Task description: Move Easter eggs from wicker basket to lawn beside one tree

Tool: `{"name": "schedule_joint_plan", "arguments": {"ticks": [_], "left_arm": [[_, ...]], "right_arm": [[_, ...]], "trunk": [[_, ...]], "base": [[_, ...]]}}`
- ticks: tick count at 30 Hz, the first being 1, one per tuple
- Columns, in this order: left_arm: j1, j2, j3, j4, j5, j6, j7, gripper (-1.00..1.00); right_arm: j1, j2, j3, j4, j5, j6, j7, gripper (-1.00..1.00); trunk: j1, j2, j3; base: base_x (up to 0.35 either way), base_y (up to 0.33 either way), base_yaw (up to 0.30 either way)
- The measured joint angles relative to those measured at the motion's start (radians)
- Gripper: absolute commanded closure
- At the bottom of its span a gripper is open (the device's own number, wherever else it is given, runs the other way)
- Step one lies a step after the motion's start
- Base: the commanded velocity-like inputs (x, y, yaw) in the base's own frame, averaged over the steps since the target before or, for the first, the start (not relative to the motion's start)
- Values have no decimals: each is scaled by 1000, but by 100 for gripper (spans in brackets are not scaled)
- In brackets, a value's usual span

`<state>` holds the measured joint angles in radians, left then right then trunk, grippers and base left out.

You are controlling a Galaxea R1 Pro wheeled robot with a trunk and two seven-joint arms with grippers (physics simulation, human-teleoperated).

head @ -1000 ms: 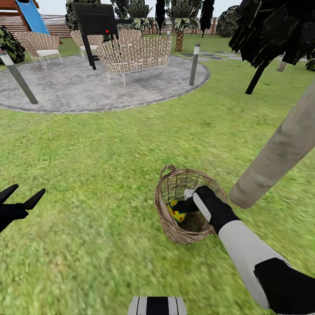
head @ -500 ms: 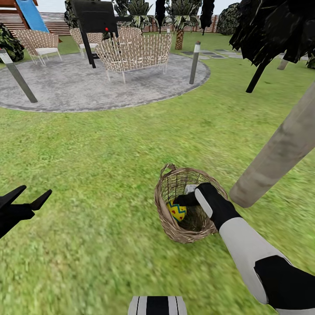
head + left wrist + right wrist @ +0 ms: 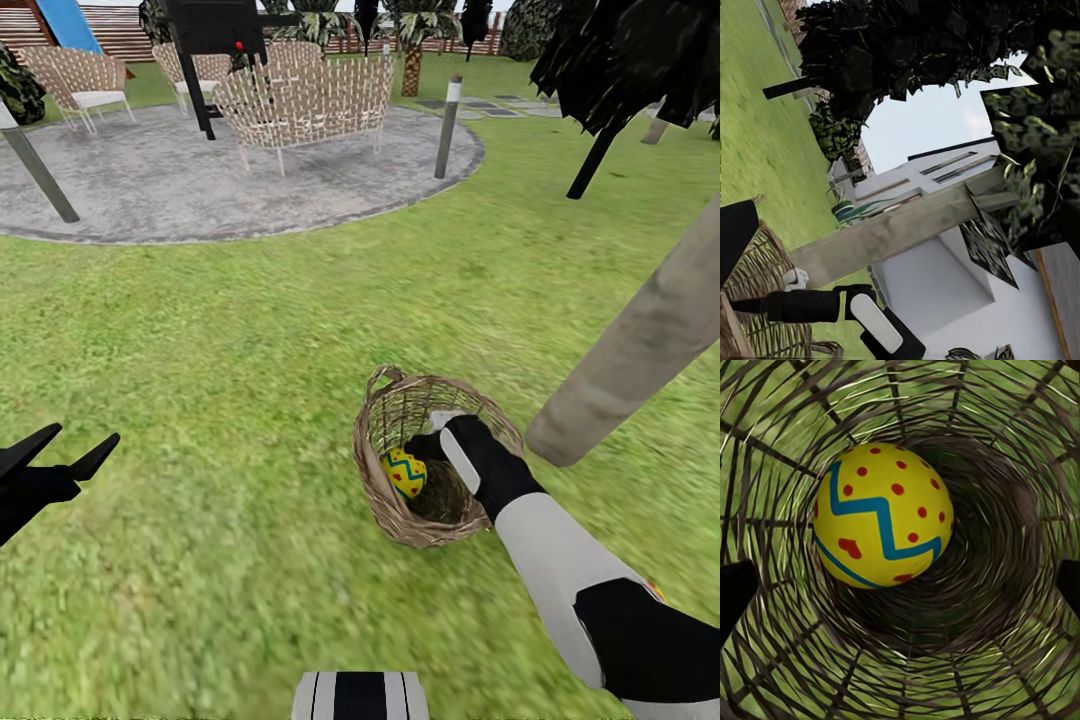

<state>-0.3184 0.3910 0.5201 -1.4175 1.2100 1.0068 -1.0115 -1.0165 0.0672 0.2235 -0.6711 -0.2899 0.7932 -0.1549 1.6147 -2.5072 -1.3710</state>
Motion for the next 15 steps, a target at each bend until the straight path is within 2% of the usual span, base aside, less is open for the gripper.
{"name": "schedule_joint_plan", "arguments": {"ticks": [4,8,11,15], "left_arm": [[0,-1,0,0,0,-1,0,-100],[0,-5,-2,0,-1,-2,1,-100],[0,-11,-14,1,-1,-1,1,-100],[0,-13,-27,0,-2,-2,1,-100]], "right_arm": [[-6,1,0,8,-1,-8,-1,-100],[-22,8,-1,63,-1,-73,0,-100],[-41,25,-2,116,0,-91,1,-100],[-64,71,-1,156,1,-116,-4,-100]], "trunk": [[1,-1,-8],[2,-1,-19],[2,-1,-19],[3,-1,-23]], "base": [[0,0,0],[0,0,0],[0,0,0],[0,0,0]]}}
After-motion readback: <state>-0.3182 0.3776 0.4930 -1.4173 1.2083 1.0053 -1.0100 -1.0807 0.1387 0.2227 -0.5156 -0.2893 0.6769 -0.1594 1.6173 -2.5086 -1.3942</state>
